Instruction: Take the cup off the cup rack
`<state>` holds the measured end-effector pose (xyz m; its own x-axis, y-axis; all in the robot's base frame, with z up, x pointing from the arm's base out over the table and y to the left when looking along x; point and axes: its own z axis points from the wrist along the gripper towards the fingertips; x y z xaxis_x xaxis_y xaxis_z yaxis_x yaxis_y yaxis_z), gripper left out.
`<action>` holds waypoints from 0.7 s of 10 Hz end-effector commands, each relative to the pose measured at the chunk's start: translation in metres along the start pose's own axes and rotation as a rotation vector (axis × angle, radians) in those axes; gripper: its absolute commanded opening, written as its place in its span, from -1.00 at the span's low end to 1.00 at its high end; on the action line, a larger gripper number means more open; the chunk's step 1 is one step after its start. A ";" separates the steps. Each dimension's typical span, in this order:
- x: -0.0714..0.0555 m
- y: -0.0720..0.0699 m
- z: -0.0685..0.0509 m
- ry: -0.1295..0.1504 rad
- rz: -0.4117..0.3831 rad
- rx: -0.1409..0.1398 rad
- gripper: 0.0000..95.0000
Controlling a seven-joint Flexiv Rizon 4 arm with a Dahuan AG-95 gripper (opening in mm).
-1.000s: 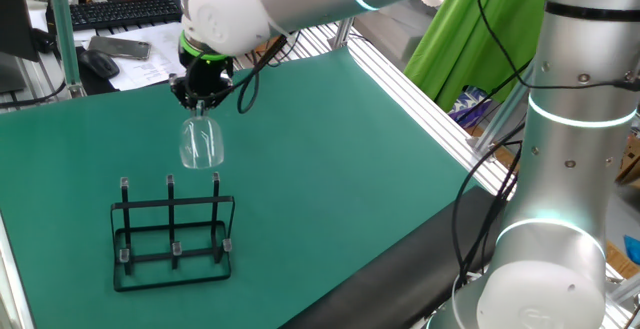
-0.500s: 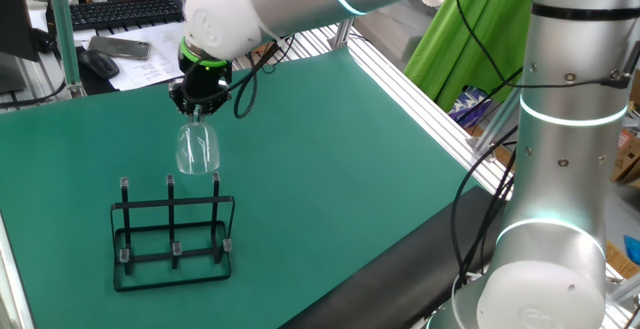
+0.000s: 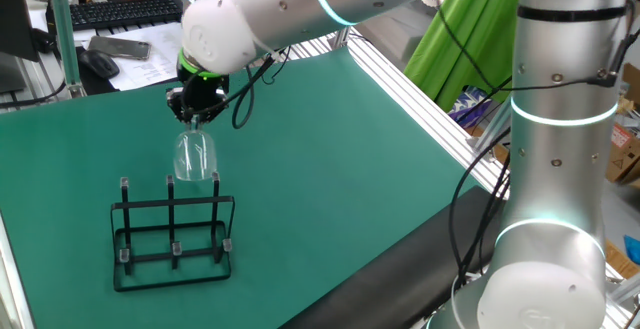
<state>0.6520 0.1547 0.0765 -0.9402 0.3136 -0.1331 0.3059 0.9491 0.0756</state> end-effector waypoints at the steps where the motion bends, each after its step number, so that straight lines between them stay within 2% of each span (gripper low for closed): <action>1: 0.001 -0.001 -0.001 0.001 0.004 0.000 0.20; 3: 0.001 0.000 -0.001 0.000 0.013 0.000 0.20; 7: 0.000 -0.001 -0.015 0.024 0.005 0.001 0.20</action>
<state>0.6504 0.1528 0.0941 -0.9434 0.3135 -0.1084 0.3066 0.9488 0.0756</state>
